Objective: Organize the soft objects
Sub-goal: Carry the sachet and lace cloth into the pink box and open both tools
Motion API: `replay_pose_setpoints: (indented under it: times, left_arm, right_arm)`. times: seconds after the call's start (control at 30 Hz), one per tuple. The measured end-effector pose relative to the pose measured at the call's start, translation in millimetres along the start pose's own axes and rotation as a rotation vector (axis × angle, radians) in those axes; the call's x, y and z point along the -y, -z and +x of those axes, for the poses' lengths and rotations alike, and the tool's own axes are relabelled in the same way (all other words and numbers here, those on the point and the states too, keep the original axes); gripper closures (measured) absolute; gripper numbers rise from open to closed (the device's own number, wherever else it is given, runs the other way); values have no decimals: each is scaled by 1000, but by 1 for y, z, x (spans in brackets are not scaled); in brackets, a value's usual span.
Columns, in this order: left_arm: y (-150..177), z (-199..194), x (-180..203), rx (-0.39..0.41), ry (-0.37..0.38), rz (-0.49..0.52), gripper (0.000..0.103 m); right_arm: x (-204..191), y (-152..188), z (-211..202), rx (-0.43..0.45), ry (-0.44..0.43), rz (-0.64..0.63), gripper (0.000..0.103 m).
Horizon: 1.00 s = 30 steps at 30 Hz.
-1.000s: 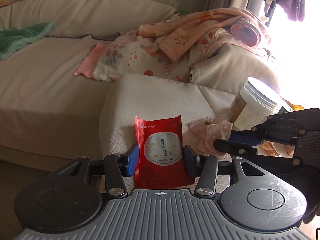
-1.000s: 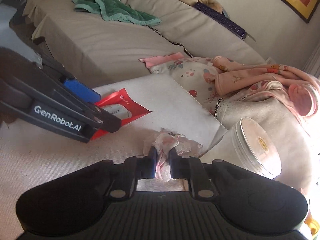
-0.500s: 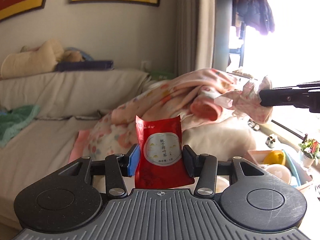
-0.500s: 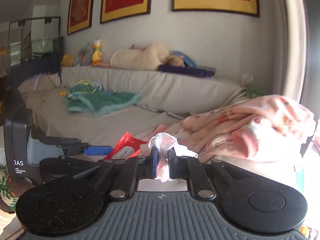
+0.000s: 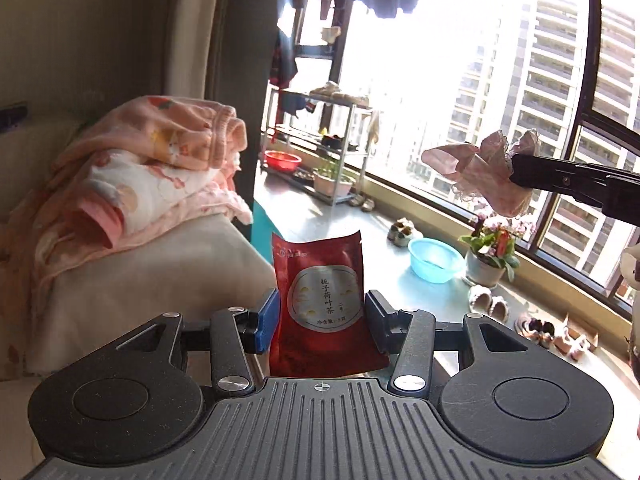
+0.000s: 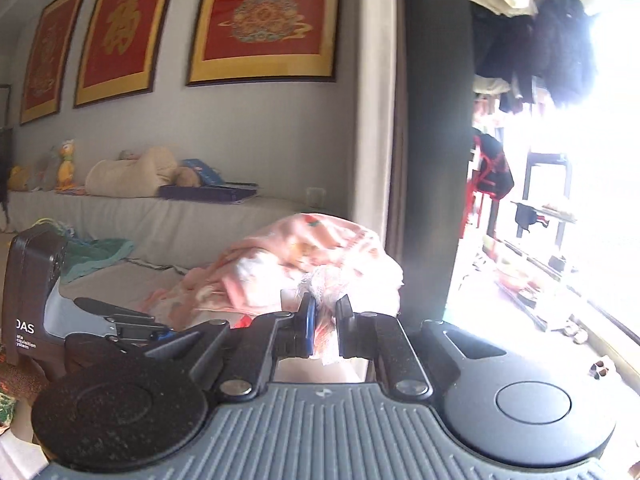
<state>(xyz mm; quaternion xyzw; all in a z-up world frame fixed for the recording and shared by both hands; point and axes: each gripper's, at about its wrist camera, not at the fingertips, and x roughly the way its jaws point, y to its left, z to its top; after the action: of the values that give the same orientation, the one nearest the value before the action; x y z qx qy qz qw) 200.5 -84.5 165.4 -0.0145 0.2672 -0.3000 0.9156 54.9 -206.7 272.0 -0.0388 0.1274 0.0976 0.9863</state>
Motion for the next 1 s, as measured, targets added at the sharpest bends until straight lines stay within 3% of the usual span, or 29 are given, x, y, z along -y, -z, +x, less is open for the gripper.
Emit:
replay_pose_setpoints:
  times: [0.2,0.37,0.47,0.57,0.7,0.87,1.0]
  left_arm:
    - [11,69,7,-124,21,-82,51]
    - [-2,117,-22,-163,-36,-177,48]
    - [1,157,-55,-324,-11,-362,45]
    - [14,176,-76,-407,46,-474,42]
    - [13,173,-86,-410,-5,-440,40]
    - [-3,142,-82,-301,15,-383,40]
    - [-3,143,-75,-320,35,-360,39]
  right_arm:
    - [60,49,8,-105,50,93,93]
    - [81,86,32,-201,9,190,93]
    - [84,103,46,-253,-25,246,93]
    - [85,112,60,-291,-52,285,93]
    - [79,117,75,-323,-67,292,93]
    - [71,123,94,-375,-109,309,93]
    - [59,134,107,-428,-119,295,93]
